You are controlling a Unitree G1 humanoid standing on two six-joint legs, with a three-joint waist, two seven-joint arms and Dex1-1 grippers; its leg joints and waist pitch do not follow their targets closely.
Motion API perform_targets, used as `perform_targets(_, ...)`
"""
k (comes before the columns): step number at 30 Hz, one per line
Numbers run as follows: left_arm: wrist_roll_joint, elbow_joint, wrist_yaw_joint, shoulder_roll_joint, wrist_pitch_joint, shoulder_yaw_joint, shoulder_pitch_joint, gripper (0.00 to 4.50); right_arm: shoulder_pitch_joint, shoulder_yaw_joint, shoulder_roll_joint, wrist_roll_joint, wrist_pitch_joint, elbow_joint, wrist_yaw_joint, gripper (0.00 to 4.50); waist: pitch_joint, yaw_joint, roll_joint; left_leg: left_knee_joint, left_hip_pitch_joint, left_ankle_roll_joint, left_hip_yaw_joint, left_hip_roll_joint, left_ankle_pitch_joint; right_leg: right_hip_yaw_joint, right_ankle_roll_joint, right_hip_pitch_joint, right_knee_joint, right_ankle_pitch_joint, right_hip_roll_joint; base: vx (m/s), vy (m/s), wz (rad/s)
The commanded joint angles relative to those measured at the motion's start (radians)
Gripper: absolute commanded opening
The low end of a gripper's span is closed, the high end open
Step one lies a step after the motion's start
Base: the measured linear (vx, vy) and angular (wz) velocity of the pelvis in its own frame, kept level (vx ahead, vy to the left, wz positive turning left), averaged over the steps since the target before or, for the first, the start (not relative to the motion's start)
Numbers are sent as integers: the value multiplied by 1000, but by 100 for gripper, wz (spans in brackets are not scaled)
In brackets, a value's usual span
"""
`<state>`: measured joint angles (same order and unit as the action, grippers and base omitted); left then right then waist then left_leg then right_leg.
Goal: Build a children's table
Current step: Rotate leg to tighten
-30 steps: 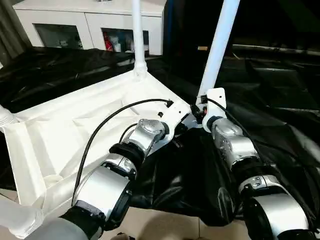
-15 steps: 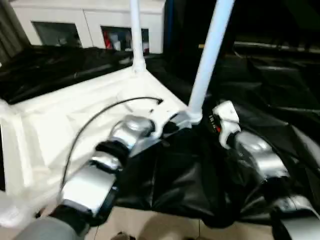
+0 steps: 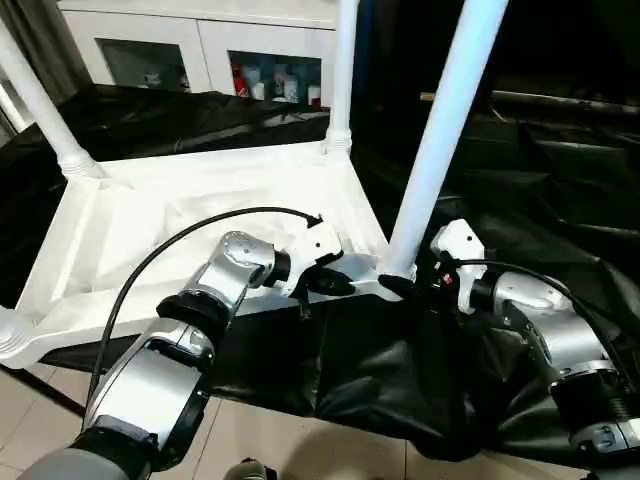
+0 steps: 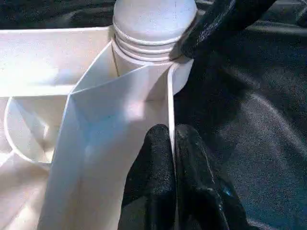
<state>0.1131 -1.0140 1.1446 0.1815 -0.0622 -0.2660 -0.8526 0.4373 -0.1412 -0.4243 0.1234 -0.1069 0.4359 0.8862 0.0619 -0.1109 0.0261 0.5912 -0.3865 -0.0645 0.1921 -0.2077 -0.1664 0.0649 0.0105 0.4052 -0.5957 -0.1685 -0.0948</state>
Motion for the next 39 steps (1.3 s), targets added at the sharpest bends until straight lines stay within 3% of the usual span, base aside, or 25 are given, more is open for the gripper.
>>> perform_targets(1, -11, 49, 32, -5, -11, -8, 1, 0, 3, -15, -3, -12, -1, -3, 8, 346, -79, 4, -12, -67, 19, 70, -8, -22, -199, -33, 237, -53, 61, -159, -51, 0, 0, 0)
perform_targets(7, -14, 70, 39, 1, 1, -8, 12, 0, 10, 1, 13, 13, -20, -1, 17, 346, -79, 3, -14, -66, 21, 79, -6, -24, -195, -33, 243, -51, 60, -148, -49, 0, 0, 0)
perform_targets(9, -14, 79, 40, 3, 5, -8, 16, 0, 10, 6, 18, 20, -16, 3, 18, 312, -78, 2, -13, -67, 22, 73, -7, -24, -205, -33, 240, -51, 61, -168, -51, 0, 0, 0)
perform_targets(12, -14, 91, 44, 7, 12, -9, 22, 0, 8, 10, 24, 29, -16, 6, 25, 310, -78, 2, -14, -67, 21, 69, -7, -24, -208, -34, 235, -51, 62, -181, -51, 0, 0, 0)
perform_targets(15, -14, 100, 49, 13, 19, -11, 28, 0, 6, 12, 26, 29, -16, 7, 28, 278, -79, 3, -14, -66, 20, 71, -7, -23, -195, -33, 234, -52, 60, -167, -49, 0, 0, 0)
perform_targets(26, -14, 120, 55, 17, 34, -16, 42, 0, -6, 9, 36, 25, -5, 22, 31, 270, -79, 2, -12, -65, 20, 73, -7, -22, -188, -33, 235, -52, 60, -166, -50, 0, 0, 0)
perform_targets(29, -1, 95, -19, 0, 42, -6, 33, 0, 4, 36, 77, 4, -37, 83, -88, 270, -79, 5, -9, -66, 20, 66, -8, -22, -196, -32, 238, -51, 60, -161, -49, 0, 0, 0)
perform_targets(30, 6, 76, -69, -13, 54, 1, 23, 0, 10, 48, 97, -3, -49, 109, -144, 270, -79, 9, -3, -66, 23, 55, -8, -21, -209, -33, 239, -47, 60, -171, -49, 0, 0, 0)
perform_targets(32, 10, 56, -118, -29, 67, 9, 12, 0, 17, 62, 121, -6, -59, 135, -201, 270, -76, 16, -8, -71, 25, 36, -9, -19, -246, -31, 228, -48, 68, -227, -48, 0, 0, 0)
perform_targets(33, 14, 19, -197, -62, 93, 21, -8, 0, 35, 94, 172, -3, -77, 178, -312, 270, -73, 21, 6, -72, 27, 27, -9, -18, -266, -33, 221, -46, 73, -252, -47, 0, 0, 0)
perform_targets(34, 14, 19, -197, -62, 93, 21, -8, 0, 35, 94, 172, -3, -77, 178, -312, 270, -71, 27, 4, -74, 28, 18, -9, -18, -280, -33, 217, -43, 76, -268, -46, 0, 0, 0)
perform_targets(35, 16, -25, -295, -104, 121, 36, -35, 0, 69, 127, 228, -2, -89, 237, -440, 270, -74, 29, 1, -76, 30, 6, -13, -17, -301, -30, 205, -47, 78, -297, -48, 0, 0, 0)
perform_targets(36, 14, -49, -363, -130, 142, 49, -52, 0, 93, 136, 255, -9, -86, 272, -504, 270, -73, 35, 11, -77, 31, -4, -14, -17, -309, -31, 204, -43, 79, -300, -47, 0, 0, 0)
perform_targets(38, 12, -81, -448, -162, 162, 62, -75, 0, 140, 146, 290, -24, -76, 332, -599, 269, -74, 42, 9, -77, 31, -17, -15, -13, -321, -29, 198, -44, 80, -309, -44, 0, 0, 0)
perform_targets(39, 13, -98, -497, -177, 165, 67, -88, 0, 163, 151, 306, -29, -72, 360, -641, 269, -73, 48, 3, -77, 31, -17, -15, -12, -332, -28, 197, -43, 84, -315, -45, 0, 0, 0)
